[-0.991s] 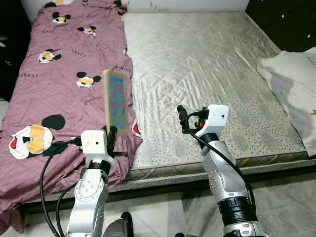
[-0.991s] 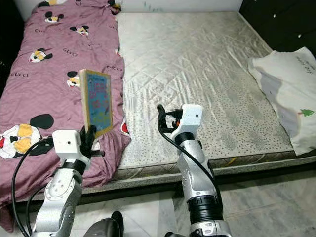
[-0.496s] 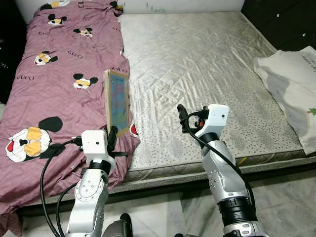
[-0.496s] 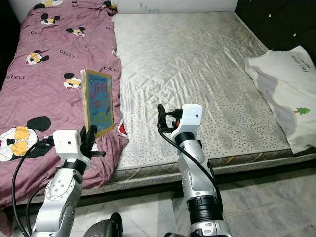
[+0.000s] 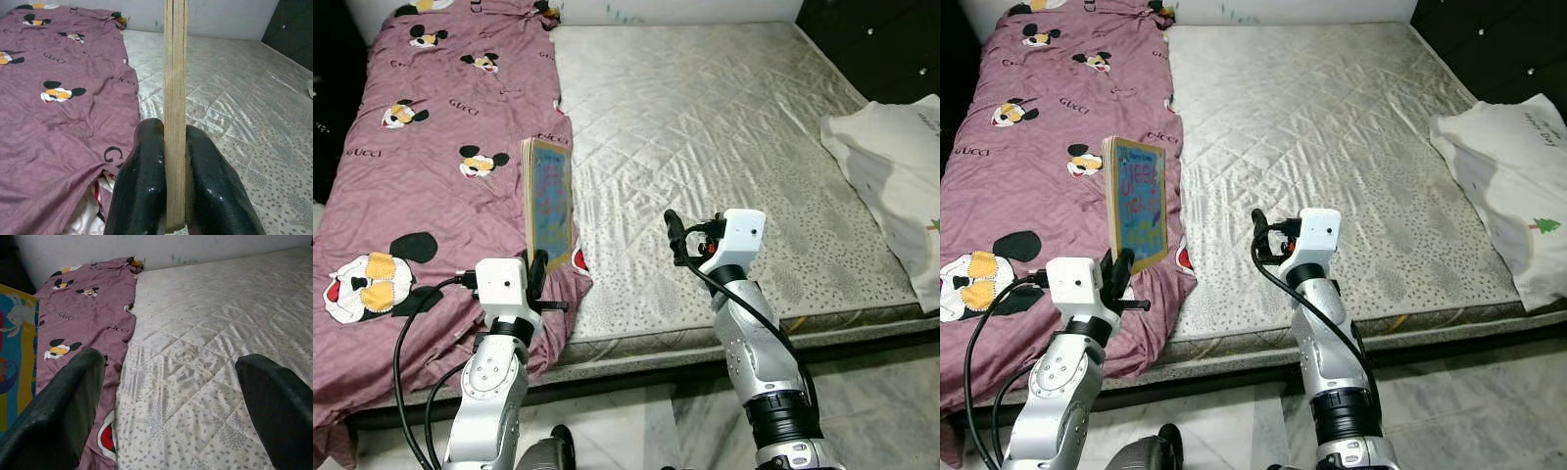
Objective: Clean up the room
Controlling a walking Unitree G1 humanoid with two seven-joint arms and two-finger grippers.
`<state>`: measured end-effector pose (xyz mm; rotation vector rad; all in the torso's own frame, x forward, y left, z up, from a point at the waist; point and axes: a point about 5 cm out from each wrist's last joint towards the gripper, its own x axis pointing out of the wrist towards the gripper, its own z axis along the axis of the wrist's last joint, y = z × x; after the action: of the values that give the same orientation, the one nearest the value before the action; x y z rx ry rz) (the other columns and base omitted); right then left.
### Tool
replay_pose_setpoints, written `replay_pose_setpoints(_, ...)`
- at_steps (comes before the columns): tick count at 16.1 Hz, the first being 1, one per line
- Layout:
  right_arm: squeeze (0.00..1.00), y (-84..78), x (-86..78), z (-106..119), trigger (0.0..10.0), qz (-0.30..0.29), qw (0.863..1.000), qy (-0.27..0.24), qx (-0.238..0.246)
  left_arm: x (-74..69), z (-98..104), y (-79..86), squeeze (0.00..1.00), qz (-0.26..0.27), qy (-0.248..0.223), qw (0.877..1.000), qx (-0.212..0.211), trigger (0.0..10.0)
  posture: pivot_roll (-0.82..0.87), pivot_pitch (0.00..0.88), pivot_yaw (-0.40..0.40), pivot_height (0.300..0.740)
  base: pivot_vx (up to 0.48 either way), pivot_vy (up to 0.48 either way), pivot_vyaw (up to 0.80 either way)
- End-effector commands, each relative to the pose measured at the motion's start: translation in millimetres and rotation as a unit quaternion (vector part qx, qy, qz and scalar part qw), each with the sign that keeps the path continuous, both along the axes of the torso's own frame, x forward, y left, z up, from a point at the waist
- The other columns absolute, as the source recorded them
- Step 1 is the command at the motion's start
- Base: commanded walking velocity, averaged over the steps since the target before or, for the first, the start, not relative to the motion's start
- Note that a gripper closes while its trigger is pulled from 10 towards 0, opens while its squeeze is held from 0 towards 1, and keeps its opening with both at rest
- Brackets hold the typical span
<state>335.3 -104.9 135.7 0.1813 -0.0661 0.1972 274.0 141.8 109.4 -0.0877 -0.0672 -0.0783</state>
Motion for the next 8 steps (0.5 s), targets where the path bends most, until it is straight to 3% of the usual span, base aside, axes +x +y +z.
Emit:
replay_pose_setpoints(1,0.0,-1.8,0.3,-1.4,10.0,-0.003,1.0,0.0,-0.005,0.9,5.5,-3.1,0.0,-0.009,-0.013,1.0,-0.005,10.0,-0.04,0.154,-0.033,0.74,0.341,0.0,0.0)
replay_pose_setpoints(8,0.0,-3.1,1.1,-2.2,10.0,-0.004,1.0,-0.001,-0.009,1.4,3.4,-3.7,0.0,-0.007,-0.006,1.0,-0.002,10.0,-0.04,0.148,-0.034,0.74,0.329,0.0,0.0)
